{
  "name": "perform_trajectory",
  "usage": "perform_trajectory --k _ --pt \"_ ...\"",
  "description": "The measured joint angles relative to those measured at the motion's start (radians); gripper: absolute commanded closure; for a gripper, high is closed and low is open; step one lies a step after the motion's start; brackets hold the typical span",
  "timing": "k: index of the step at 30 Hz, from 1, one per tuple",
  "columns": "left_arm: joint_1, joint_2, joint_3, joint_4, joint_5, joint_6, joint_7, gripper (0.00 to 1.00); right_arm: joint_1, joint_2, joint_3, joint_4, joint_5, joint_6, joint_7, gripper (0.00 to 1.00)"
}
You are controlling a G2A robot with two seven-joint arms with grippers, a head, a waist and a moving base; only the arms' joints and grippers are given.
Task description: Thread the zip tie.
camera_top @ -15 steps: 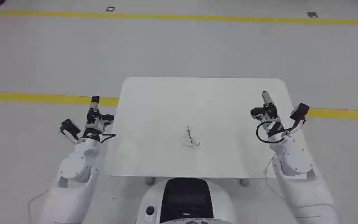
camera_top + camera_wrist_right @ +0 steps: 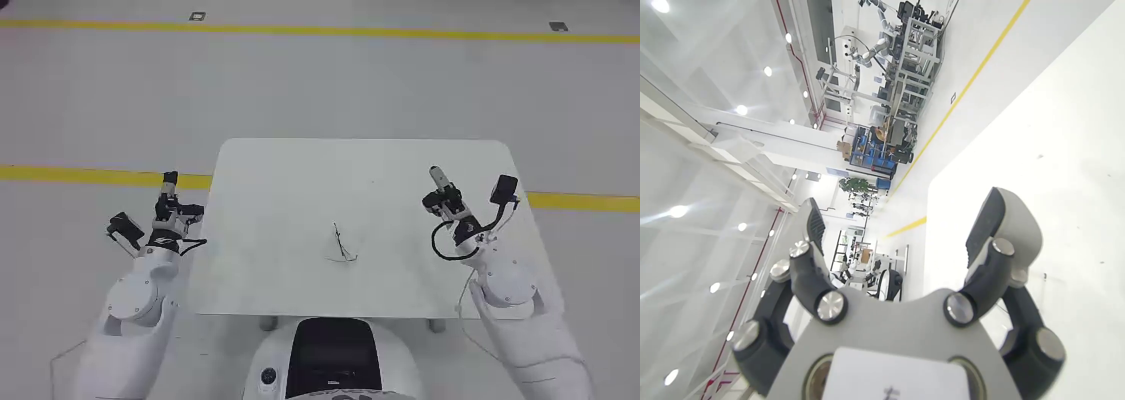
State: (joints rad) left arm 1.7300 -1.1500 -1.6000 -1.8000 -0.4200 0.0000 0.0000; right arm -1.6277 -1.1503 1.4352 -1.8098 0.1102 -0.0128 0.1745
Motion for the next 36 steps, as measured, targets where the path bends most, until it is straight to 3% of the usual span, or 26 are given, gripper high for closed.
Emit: perform_trajectory --k 2,10,15,18,36 --pt "0.0 0.0 0.0 0.0 0.0 0.0 0.0 0.0 0.019 -0.002 -0.012 -0.002 -0.006 0.003 0.011 0.0" --pt "0.0 0.0 0.0 0.0 0.0 0.0 0.0 0.0 0.219 -0.02 -0.137 0.074 -0.059 0.05 0.092 0.0" --pt "0.0 0.0 0.0 0.0 0.0 0.0 0.0 0.0 0.322 -0.03 -0.25 0.124 -0.149 0.125 0.201 0.0" --pt "0.0 0.0 0.0 0.0 0.0 0.0 0.0 0.0 0.323 -0.039 -0.281 0.131 -0.115 0.115 0.184 0.0" --pt "0.0 0.0 0.0 0.0 0.0 0.0 0.0 0.0 0.323 -0.039 -0.28 0.13 -0.114 0.113 0.184 0.0"
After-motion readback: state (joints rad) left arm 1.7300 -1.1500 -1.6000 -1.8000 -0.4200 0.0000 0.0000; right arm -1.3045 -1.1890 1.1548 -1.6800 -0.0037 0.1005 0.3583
